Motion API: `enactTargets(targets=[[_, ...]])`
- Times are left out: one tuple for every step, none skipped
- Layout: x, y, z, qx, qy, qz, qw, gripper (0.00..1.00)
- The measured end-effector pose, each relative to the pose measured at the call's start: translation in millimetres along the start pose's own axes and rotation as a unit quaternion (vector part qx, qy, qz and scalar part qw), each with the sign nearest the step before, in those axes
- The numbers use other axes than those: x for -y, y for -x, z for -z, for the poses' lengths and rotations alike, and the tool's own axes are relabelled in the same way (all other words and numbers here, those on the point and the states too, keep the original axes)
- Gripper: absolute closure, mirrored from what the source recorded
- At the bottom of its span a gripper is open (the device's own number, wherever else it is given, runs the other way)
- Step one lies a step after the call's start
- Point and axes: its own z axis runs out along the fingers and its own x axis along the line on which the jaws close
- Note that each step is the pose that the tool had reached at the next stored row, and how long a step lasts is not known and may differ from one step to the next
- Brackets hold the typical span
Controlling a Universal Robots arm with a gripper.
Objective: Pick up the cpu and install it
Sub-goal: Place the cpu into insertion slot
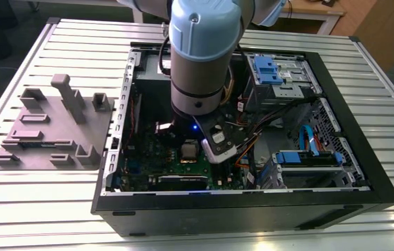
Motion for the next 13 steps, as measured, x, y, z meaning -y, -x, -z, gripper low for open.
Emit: enactTargets(targets=[[0.0,0.0,-0.4,-0.0005,0.0000,0.000,1.00000,0.53],[0.0,0.0,-1.1,-0.0009,0.0001,0.000,1.00000,0.53],[0.0,0.0,-1.7,-0.0013,0.0000,0.000,1.00000,0.53],[0.0,0.0,-2.3,-0.0016,0.0000,0.000,1.00000,0.53],[0.0,0.0,-3.2,-0.0019,0.0001,0.000,1.00000,0.53],[0.0,0.0,-4.1,-0.0022,0.0000,0.000,1.00000,0.53],[0.1,0.0,-5.1,-0.0024,0.0000,0.000,1.00000,0.53],[0.1,0.0,-5.8,-0.0025,0.0000,0.000,1.00000,0.53],[0.1,0.0,-6.3,-0.0026,0.0000,0.000,1.00000,0.53],[0.2,0.0,-6.6,-0.0027,-0.0001,0.000,1.00000,0.53],[0.2,0.0,-7.1,-0.0028,0.0000,0.000,1.00000,0.53],[0.2,0.0,-7.6,-0.0028,0.0000,0.000,1.00000,0.53],[0.2,0.0,-8.3,-0.0028,0.0001,-0.001,1.00000,0.53]])
